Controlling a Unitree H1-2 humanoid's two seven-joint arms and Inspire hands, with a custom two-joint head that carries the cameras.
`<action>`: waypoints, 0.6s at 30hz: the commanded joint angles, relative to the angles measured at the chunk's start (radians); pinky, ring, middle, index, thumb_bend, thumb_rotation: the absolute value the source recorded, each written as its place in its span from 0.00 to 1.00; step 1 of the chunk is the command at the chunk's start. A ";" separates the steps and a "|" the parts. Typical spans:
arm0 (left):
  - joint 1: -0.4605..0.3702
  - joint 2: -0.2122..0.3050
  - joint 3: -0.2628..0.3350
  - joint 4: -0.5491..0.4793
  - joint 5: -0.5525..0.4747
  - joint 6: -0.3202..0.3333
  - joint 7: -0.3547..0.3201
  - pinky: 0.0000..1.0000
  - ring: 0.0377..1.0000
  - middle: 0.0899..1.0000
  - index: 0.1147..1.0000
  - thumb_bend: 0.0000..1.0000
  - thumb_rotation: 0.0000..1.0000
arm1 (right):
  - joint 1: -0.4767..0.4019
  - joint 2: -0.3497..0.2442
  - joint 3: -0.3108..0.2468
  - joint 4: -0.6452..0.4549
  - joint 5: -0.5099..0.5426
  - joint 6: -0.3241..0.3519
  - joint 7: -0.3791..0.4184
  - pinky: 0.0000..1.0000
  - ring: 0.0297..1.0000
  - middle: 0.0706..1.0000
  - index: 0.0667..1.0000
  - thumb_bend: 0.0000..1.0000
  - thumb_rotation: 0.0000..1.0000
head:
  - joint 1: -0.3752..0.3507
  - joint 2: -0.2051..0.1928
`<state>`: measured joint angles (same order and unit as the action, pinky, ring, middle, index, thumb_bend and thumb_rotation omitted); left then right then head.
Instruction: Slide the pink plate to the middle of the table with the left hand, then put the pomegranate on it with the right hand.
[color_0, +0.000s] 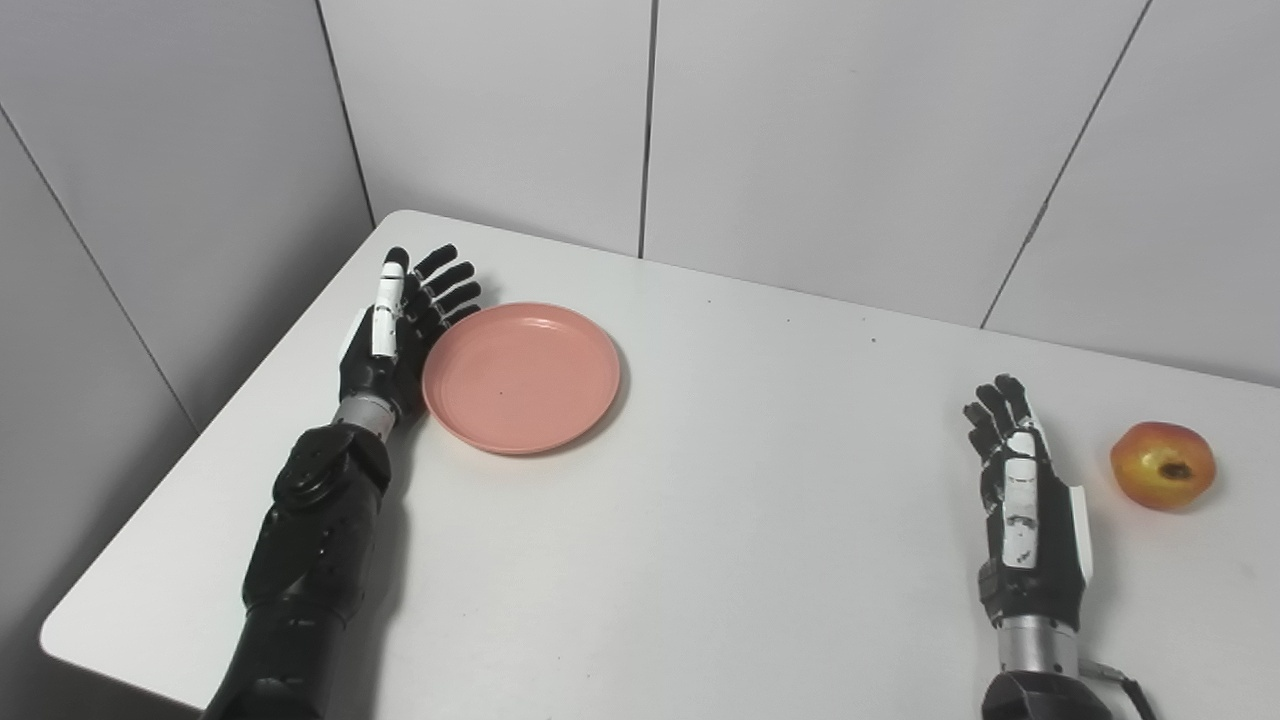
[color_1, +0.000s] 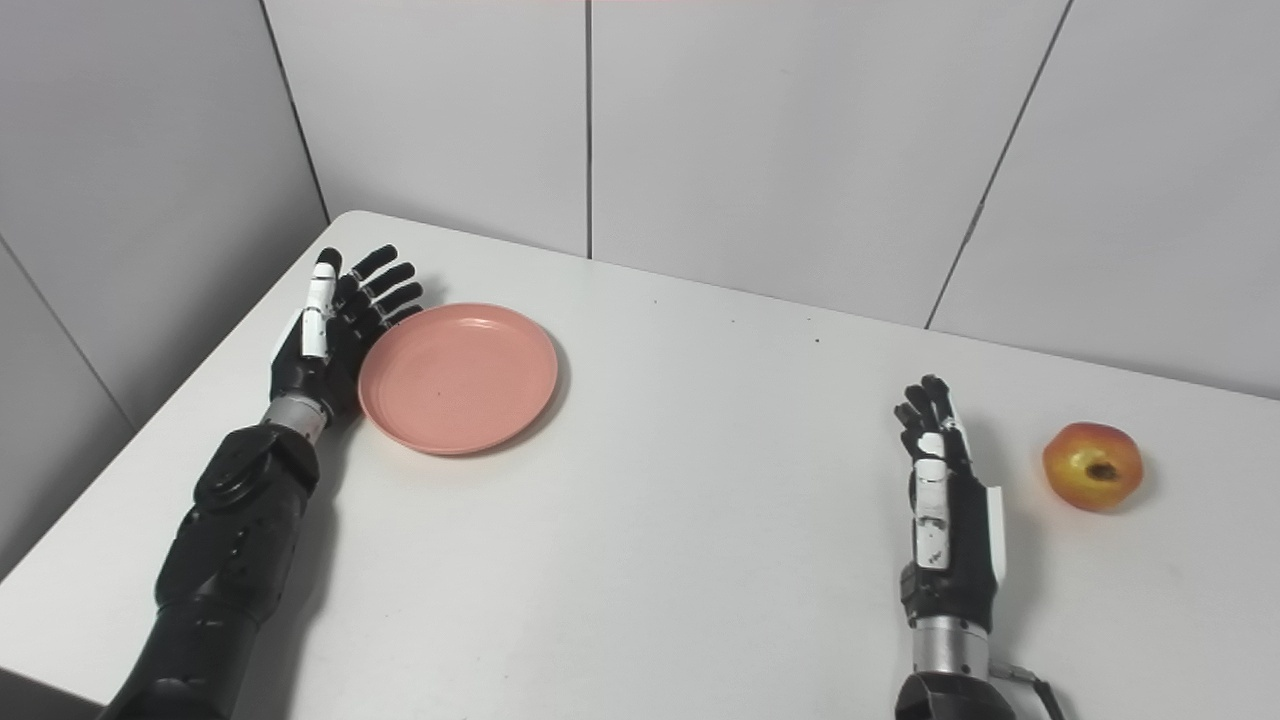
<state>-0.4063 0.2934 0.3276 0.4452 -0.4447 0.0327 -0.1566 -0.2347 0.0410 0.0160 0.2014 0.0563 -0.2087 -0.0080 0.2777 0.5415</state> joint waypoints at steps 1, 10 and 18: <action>-0.023 -0.007 -0.015 -0.031 0.003 0.013 -0.011 0.76 0.77 0.77 0.74 0.47 1.00 | 0.036 -0.015 -0.010 0.030 0.003 -0.026 0.011 0.97 0.91 0.91 0.92 0.62 0.95 | -0.002 0.001; -0.021 -0.050 -0.055 -0.082 0.065 0.012 0.037 0.79 0.79 0.78 0.76 0.47 1.00 | 0.036 -0.011 -0.013 0.032 0.000 -0.030 0.003 0.96 0.90 0.90 0.91 0.60 0.94 | -0.004 0.005; -0.025 -0.083 -0.088 -0.108 0.105 -0.008 0.038 0.82 0.81 0.81 0.77 0.46 1.00 | 0.037 -0.011 -0.009 0.030 0.002 -0.028 0.009 0.98 0.91 0.90 0.91 0.62 0.95 | -0.011 0.007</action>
<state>-0.3979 0.2040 0.2456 0.3629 -0.3485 0.0465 -0.1112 -0.2347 0.0416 0.0157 0.2015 0.0575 -0.2088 -0.0080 0.2685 0.5476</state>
